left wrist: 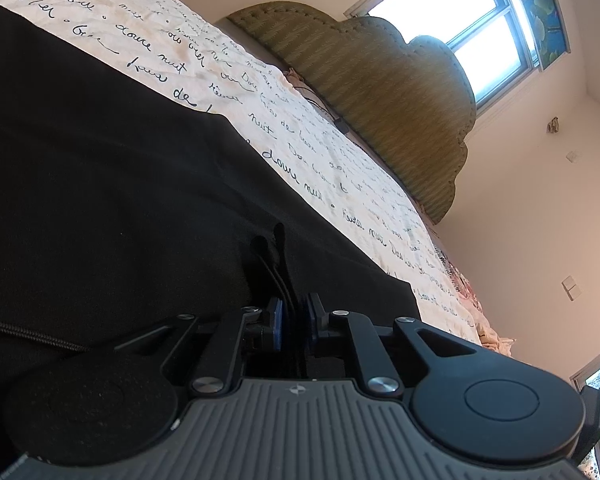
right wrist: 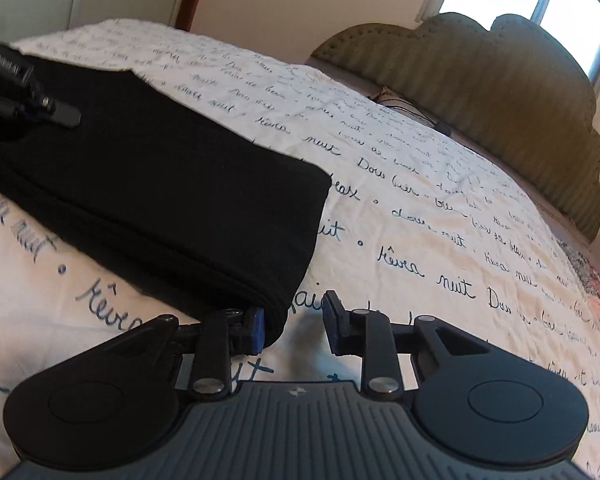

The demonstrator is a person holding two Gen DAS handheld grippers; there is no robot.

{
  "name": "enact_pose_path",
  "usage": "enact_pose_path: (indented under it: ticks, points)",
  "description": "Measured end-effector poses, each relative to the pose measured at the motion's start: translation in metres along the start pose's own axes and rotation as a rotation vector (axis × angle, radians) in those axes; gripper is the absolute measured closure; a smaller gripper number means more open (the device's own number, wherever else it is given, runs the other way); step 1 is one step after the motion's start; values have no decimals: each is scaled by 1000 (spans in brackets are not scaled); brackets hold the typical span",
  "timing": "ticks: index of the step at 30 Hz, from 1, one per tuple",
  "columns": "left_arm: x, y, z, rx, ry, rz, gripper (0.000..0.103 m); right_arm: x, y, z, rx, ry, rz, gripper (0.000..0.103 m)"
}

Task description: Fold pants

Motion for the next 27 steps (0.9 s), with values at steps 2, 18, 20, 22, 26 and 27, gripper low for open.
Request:
enact_pose_path:
  ticks: [2, 18, 20, 22, 26, 27]
  points:
    - [0, 0, 0, 0, -1, 0, 81, 0, -3, -8, 19, -78, 9, 75]
    - [-26, 9, 30, -149, 117, -36, 100, 14, -7, -29, 107, -129, 112, 73]
    - [-35, 2, 38, -130, 126, -21, 100, 15, -8, -30, 110, -135, 114, 73]
    - [-39, -3, 42, -133, 163, -3, 100, 15, -8, -29, 107, -130, 116, 73]
    - [-20, 11, 22, -215, 204, -54, 98, 14, -7, -29, 100, -120, 117, 73]
    - [-14, 14, 17, -229, 219, -59, 96, 14, -8, -28, 98, -116, 117, 73]
Point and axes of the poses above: each gripper's, at about its wrist camera, not at the fingertips, and y roughly the way its jaws point, z to its right, x to its underside, the point moved 6 cm from there along y, roughly the way its jaws point, and after that the axes turned 14 degrees about z, right-handed, at the moved point
